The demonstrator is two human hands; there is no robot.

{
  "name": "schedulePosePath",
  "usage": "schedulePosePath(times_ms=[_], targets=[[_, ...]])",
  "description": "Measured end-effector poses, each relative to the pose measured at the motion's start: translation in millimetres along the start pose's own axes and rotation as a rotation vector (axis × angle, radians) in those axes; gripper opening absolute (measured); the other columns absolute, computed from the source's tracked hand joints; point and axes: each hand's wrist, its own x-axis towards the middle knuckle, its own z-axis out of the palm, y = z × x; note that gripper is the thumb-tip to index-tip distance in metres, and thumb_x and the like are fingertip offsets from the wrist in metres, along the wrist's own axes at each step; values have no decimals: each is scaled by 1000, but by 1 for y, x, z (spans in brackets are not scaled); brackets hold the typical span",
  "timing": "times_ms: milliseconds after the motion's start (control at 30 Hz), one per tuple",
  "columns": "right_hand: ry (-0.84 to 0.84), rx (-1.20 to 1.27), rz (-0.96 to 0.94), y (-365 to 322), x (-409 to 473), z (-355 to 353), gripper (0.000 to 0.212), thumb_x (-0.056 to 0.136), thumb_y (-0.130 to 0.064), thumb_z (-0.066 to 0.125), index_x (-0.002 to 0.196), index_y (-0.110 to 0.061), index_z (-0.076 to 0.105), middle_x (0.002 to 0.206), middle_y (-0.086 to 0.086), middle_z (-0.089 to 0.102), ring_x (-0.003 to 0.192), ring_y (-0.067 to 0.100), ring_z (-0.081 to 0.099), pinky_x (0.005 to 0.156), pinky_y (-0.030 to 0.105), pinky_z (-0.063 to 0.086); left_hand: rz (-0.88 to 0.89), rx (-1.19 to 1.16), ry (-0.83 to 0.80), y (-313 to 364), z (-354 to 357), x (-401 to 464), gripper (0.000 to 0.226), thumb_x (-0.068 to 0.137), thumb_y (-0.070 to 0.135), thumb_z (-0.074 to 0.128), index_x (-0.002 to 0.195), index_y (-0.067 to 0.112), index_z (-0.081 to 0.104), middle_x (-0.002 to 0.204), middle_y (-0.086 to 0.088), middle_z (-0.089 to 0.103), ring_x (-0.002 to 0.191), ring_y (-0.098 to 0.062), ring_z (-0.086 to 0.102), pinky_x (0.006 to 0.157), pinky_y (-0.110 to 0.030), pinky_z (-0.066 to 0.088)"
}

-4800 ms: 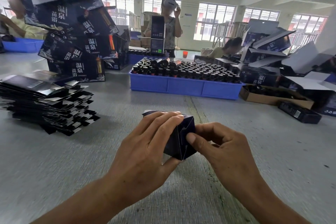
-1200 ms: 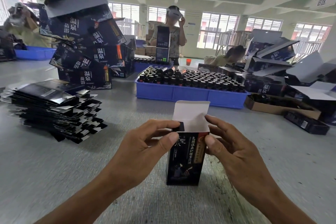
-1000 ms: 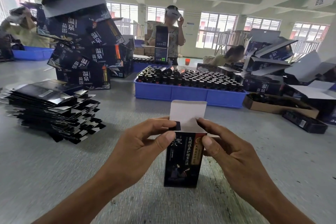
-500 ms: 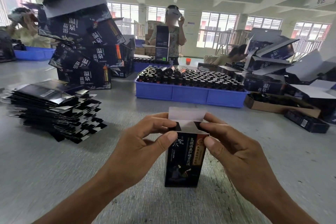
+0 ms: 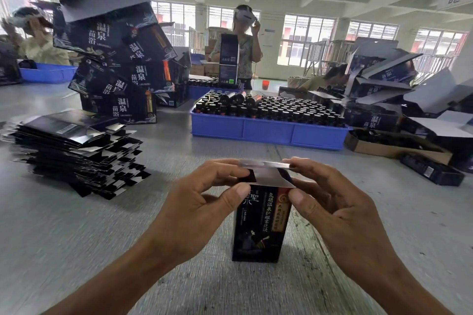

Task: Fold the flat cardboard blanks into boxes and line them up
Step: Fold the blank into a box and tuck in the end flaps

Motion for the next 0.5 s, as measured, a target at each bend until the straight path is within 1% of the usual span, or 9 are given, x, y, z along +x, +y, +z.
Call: schedulePosePath(times_ms=[133, 233, 300, 400, 500], targets=[[7, 43, 0, -1, 0, 2, 31, 82, -26, 67, 106, -45, 70, 124, -21, 68, 116, 1, 65, 84, 11, 53, -8, -1, -22, 1, 0, 0, 25, 88, 28, 66, 112, 26, 70, 117, 10, 70, 114, -12, 66, 78, -25, 57], [19, 53, 13, -3, 1, 3, 28, 79, -33, 69, 106, -43, 70, 124, -22, 68, 115, -1, 65, 82, 10, 53, -25, -13, -27, 1, 0, -1, 28, 87, 32, 65, 114, 24, 71, 118, 8, 70, 116, -15, 65, 82, -35, 60], [45, 60, 14, -4, 1, 4, 26, 78, -39, 69, 104, -42, 71, 123, -21, 69, 112, 1, 67, 81, 12, 54, -34, -28, -25, 2, 0, -1, 29, 88, 38, 66, 114, 25, 71, 118, 6, 70, 116, -17, 65, 84, -41, 60], [95, 56, 18, -3, 1, 6, 22, 79, -42, 68, 100, -42, 73, 120, -19, 71, 109, 5, 69, 83, 16, 56, -40, -60, -4, 3, 2, -2, 33, 91, 49, 63, 113, 26, 73, 117, 4, 71, 113, -19, 67, 81, -41, 61], [107, 59, 27, -2, 1, 8, 21, 78, -41, 68, 99, -41, 73, 120, -19, 71, 109, 6, 70, 84, 18, 57, -61, -96, 33, 3, 4, -1, 37, 90, 49, 60, 114, 23, 74, 112, 3, 74, 109, -20, 69, 79, -42, 62]])
